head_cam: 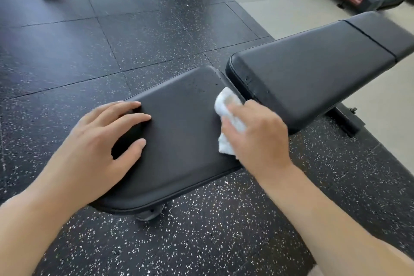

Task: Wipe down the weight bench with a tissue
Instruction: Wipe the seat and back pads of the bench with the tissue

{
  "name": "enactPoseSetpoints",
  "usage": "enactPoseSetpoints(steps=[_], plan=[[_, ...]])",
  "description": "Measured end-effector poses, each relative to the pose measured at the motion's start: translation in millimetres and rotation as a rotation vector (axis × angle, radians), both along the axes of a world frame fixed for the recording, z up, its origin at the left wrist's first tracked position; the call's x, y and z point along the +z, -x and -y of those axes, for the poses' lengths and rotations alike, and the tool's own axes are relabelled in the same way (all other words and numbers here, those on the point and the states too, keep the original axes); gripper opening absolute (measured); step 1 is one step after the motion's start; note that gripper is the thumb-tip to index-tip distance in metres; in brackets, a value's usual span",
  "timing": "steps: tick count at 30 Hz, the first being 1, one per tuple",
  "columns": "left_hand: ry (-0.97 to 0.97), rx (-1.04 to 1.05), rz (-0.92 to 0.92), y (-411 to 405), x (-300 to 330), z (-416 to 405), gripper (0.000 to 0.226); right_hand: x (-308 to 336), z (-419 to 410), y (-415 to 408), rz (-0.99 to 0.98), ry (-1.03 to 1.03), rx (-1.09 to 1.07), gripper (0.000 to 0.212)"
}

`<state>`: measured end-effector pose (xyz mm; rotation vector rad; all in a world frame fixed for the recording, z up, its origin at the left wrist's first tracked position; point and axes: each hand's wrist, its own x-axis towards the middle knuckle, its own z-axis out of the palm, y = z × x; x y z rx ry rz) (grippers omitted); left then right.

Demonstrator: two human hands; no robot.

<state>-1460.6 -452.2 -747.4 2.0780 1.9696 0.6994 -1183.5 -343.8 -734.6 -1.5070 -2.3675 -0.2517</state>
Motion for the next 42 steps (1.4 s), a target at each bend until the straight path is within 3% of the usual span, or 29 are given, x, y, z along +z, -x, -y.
enactPoseSetpoints(steps=[3, 6, 10, 14, 16, 19, 22, 25, 29, 32, 34, 38, 40, 42], plan=[[-0.033, 0.011, 0.014, -4.3, -2.5, 0.9, 0.046, -9.6, 65.9, 50.8, -0.156, 0.004, 0.388, 0.035], [-0.041, 0.048, 0.084, -1.5, -2.6, -0.4, 0.046, -17.1, 97.3, 72.2, -0.149, -0.006, 0.519, 0.023], [0.015, 0.079, 0.079, 8.4, 0.3, 2.9, 0.050, -1.6, 35.8, 46.1, 0.073, -0.029, 0.299, 0.046], [0.042, 0.095, 0.090, 10.0, -2.3, 11.7, 0.048, 5.6, -14.3, 6.1, 0.038, -0.053, -0.090, 0.051], [0.037, 0.104, 0.086, 9.3, -3.2, 12.9, 0.047, 0.5, -2.4, 17.0, 0.003, -0.044, -0.012, 0.044], [0.034, 0.110, 0.081, 8.2, -2.6, 10.8, 0.048, -11.3, 55.0, 58.5, 0.001, -0.051, 0.299, 0.042], [0.024, 0.129, 0.097, 4.2, -0.1, 5.1, 0.041, -20.3, 88.9, 75.8, -0.092, -0.084, 0.512, 0.027], [0.040, 0.121, 0.080, 2.1, 3.1, 7.7, 0.043, -10.6, 47.2, 51.0, 0.005, -0.142, 0.360, 0.032], [0.055, 0.130, 0.085, 0.8, 6.3, 12.3, 0.049, 3.6, -18.0, -2.1, -0.318, -0.073, -0.041, 0.010], [0.043, 0.133, 0.083, -0.3, 5.2, 12.0, 0.046, -2.1, 0.3, 20.7, -0.141, -0.113, 0.027, 0.030], [0.042, 0.147, 0.077, -2.3, 4.5, 9.2, 0.044, -8.2, 37.3, 54.3, -0.042, -0.112, 0.229, 0.043], [0.023, 0.182, 0.085, -6.4, 3.9, 2.4, 0.036, -19.6, 77.1, 72.4, -0.236, -0.055, 0.516, 0.029], [0.024, 0.196, 0.080, -7.4, 4.6, 1.7, 0.038, -13.3, 49.5, 58.0, -0.224, -0.062, 0.457, 0.032], [0.027, 0.200, 0.068, -9.0, 5.6, 2.5, 0.039, -5.2, 8.9, 36.0, -0.054, -0.078, 0.254, 0.043]])
